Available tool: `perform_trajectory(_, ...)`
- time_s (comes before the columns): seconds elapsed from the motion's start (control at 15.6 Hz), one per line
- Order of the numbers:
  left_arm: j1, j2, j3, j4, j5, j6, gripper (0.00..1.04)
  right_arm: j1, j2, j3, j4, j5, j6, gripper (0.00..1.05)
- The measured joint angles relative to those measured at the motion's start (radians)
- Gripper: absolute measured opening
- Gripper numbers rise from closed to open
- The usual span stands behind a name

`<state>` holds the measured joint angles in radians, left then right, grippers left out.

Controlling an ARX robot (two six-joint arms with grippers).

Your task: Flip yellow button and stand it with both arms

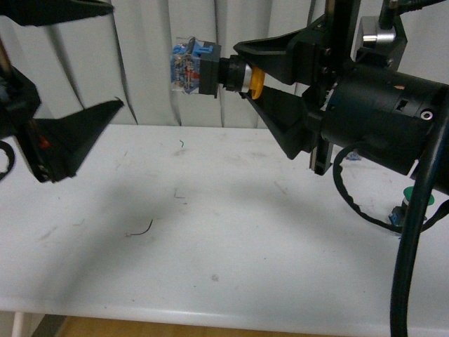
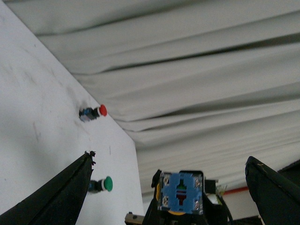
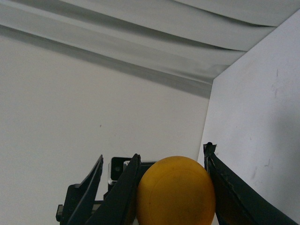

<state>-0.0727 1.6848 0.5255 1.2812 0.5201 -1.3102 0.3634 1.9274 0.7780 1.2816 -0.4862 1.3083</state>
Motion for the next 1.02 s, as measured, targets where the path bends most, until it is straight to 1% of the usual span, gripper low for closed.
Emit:
perform_trajectory(0.13,0.095,-0.087,-0.027,0.002,-0.006,0.021,0.98,-0.032,-0.015,-0.018,0.000,-0.005,0.000,0.36)
perform_trajectory(0.19,0.161,-0.169,-0.063,0.002,0.018,0.086,0.98,-0.046,-0.024,-0.021,0.000,-0.009,0.000,0.36)
perform_trajectory(0.26,0.202,-0.247,-0.088,-0.028,0.056,0.159,0.98,-0.056,-0.027,-0.021,0.002,-0.011,0.000,0.36)
perform_trajectory(0.38,0.257,-0.473,-0.152,-0.264,0.151,0.395,0.98,-0.057,-0.030,-0.022,0.002,-0.014,0.000,0.36)
perform_trajectory(0.45,0.288,-0.615,-0.188,-0.403,0.217,0.545,0.98,-0.058,-0.032,-0.022,0.002,-0.017,0.000,0.36)
perform_trajectory(0.51,0.335,-0.752,-0.201,-0.486,0.286,0.661,0.98,-0.063,-0.032,-0.022,0.002,-0.020,0.000,0.36)
perform_trajectory(0.58,0.375,-0.859,-0.201,-0.488,0.309,0.723,0.98,-0.063,-0.032,-0.024,0.002,-0.019,-0.001,0.36)
perform_trajectory(0.64,0.323,-0.947,-0.163,-0.690,0.149,0.836,0.91,-0.063,-0.032,-0.024,0.001,-0.019,-0.001,0.36)
perform_trajectory(0.7,0.253,-1.009,-0.163,-0.834,-0.048,0.974,0.80,-0.061,-0.034,-0.025,0.002,-0.019,-0.001,0.36)
perform_trajectory(0.77,0.218,-1.056,-0.212,-0.932,-0.222,1.118,0.67,-0.060,-0.037,-0.025,0.001,-0.018,-0.003,0.36)
perform_trajectory(0.83,0.214,-1.072,-0.262,-0.946,-0.338,1.194,0.56,-0.060,-0.038,-0.025,0.001,-0.016,-0.005,0.36)
perform_trajectory(0.9,0.204,-1.082,-0.292,-0.945,-0.394,1.238,0.45,-0.060,-0.039,-0.025,0.002,-0.011,-0.011,0.36)
perform_trajectory(1.02,0.168,-1.147,-0.333,-0.936,-0.417,1.280,0.22,-0.054,-0.039,-0.025,-0.001,-0.012,-0.019,0.36)
